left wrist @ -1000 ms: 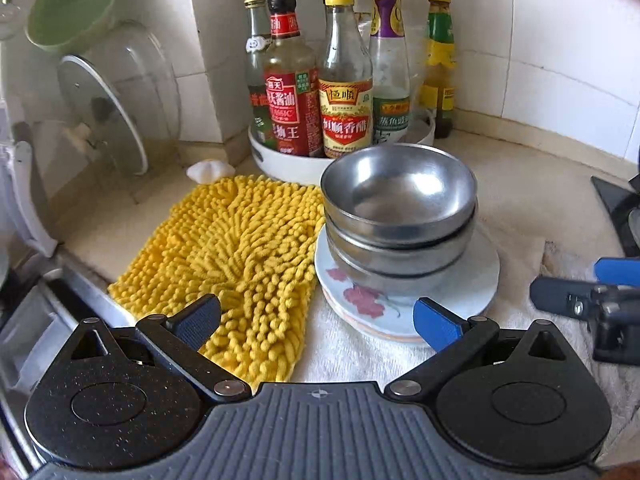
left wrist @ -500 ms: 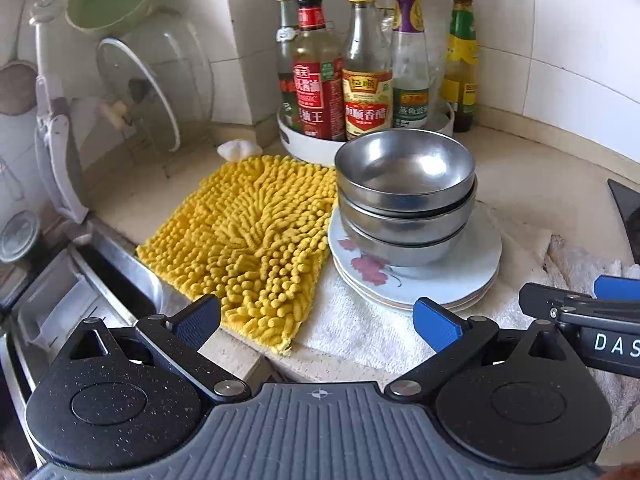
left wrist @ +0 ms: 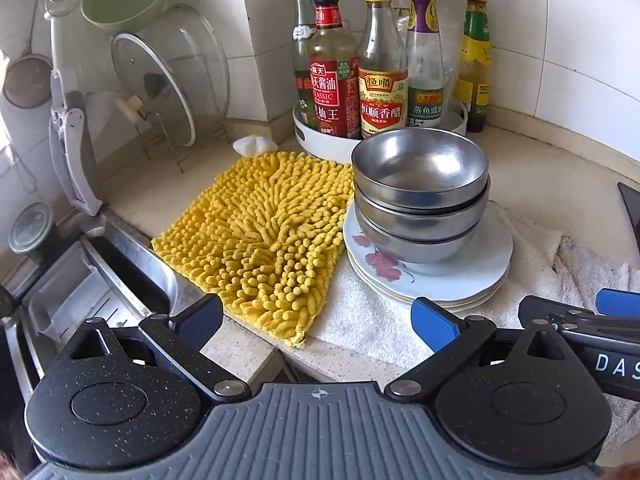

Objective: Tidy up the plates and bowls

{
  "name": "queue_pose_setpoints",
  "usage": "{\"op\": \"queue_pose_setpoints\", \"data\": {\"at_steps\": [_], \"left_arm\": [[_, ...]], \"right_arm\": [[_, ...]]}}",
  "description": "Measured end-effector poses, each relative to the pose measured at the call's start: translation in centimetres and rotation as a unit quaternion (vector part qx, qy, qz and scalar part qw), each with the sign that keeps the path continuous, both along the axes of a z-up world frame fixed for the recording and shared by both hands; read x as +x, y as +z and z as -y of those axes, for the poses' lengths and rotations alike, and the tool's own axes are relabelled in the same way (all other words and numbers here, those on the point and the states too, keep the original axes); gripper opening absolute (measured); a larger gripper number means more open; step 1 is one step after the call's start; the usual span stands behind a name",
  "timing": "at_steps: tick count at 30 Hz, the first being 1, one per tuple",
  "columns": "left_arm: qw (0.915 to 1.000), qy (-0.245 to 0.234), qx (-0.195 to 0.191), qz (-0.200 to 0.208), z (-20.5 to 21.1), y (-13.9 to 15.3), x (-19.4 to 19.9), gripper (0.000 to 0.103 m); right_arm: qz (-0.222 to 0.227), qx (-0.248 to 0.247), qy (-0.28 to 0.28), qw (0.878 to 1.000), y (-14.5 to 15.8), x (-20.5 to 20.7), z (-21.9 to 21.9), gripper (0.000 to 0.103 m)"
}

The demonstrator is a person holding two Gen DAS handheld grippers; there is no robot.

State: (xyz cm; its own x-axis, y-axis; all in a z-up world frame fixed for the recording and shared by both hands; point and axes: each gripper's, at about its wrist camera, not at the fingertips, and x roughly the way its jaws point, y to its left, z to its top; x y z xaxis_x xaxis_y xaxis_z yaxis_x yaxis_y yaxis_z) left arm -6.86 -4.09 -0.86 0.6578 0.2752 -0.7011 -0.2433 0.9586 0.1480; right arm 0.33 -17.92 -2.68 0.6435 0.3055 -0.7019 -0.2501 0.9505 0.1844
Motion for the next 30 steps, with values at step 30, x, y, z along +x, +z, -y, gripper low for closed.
{"op": "queue_pose_setpoints", "data": {"at_steps": [30], "left_arm": [[0.9997, 0.005, -0.020, 0.013, -0.16, 0.47, -0.85, 0.101]], "right_arm": [[-0.004, 0.015, -0.017, 1.000, 0.20, -0.01, 0.59, 0.103]]}}
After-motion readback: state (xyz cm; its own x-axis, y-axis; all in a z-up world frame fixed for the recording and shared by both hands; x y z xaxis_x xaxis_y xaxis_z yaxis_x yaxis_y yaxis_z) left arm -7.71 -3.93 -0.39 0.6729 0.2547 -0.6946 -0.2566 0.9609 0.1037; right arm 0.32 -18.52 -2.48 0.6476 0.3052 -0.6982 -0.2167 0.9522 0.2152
